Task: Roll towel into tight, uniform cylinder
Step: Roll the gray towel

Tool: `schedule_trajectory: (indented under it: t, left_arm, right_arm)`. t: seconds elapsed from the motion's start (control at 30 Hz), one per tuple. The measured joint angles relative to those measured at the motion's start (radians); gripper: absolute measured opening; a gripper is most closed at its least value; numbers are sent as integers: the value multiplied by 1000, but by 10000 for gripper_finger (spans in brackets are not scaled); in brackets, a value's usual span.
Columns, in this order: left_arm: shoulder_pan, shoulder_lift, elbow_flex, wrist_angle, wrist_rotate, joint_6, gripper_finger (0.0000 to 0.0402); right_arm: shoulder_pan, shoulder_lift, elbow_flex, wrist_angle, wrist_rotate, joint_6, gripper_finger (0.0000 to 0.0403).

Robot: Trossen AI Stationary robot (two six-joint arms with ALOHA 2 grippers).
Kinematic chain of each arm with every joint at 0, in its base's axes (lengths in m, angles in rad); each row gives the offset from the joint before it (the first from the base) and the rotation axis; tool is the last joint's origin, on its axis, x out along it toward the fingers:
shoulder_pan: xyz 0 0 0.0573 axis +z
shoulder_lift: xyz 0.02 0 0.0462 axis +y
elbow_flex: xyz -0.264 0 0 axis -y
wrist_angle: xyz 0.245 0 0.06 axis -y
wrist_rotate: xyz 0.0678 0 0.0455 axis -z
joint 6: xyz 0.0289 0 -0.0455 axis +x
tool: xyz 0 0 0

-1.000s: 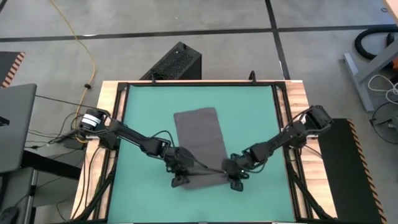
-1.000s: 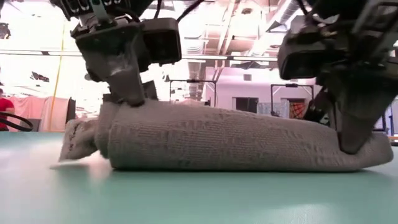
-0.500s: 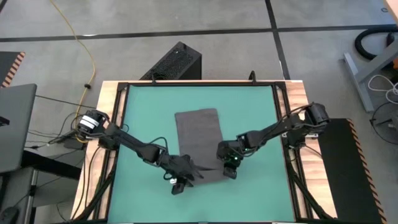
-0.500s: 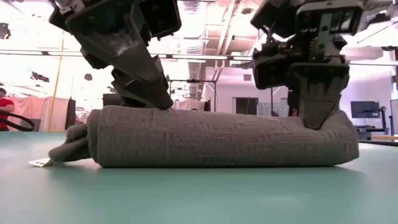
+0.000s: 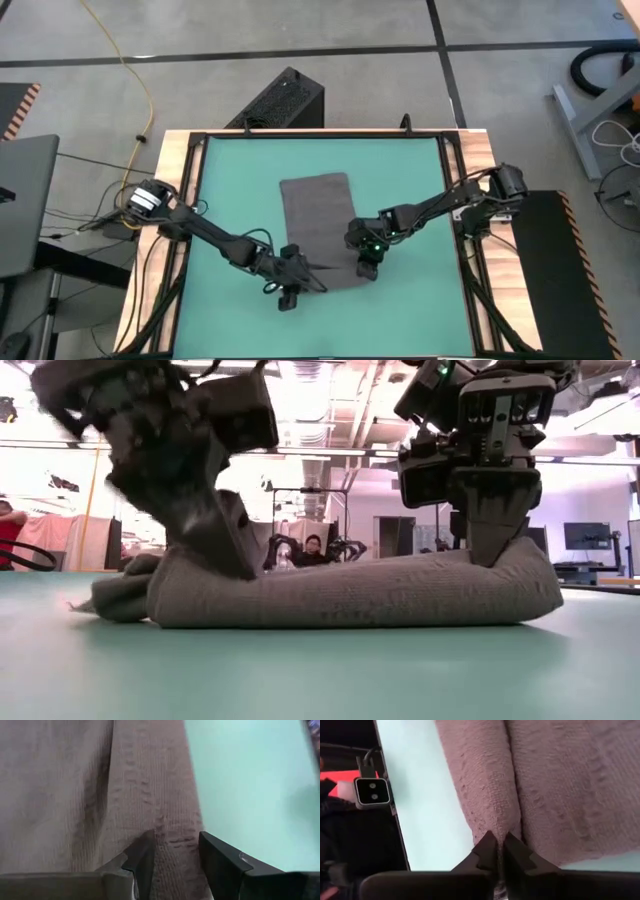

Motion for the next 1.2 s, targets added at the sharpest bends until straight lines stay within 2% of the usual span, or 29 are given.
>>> schedule_trajectory:
  t: [0.17, 0.33, 0.43, 0.6, 0.7, 0.87, 1.0, 1.2]
  left_arm:
    - [2, 26, 0, -14, 5, 0, 143]
    - [2, 25, 0, -21, 15, 0, 143]
    - [3, 25, 0, -38, 24, -12, 143]
    - [3, 25, 0, -53, 28, -25, 134]
    - [3, 25, 0, -55, 28, -27, 129]
    - [3, 25, 0, -55, 33, -27, 125]
    - [3, 25, 0, -53, 38, -31, 125]
    - [2, 26, -1, -41, 38, -24, 135]
  right_arm:
    - [-7, 0, 0, 17, -3, -21, 82]
    - [-56, -31, 0, -6, -106, -56, 129]
    - [-72, -80, 0, -64, -85, -90, 147]
    - [-27, -197, 0, -113, 99, -271, 154]
    - [94, -230, 1, -78, 250, -410, 154]
    - [297, -211, 0, -49, 469, -716, 155]
    - [394, -173, 0, -44, 680, -739, 157]
    - [423, -103, 0, -31, 714, -721, 185]
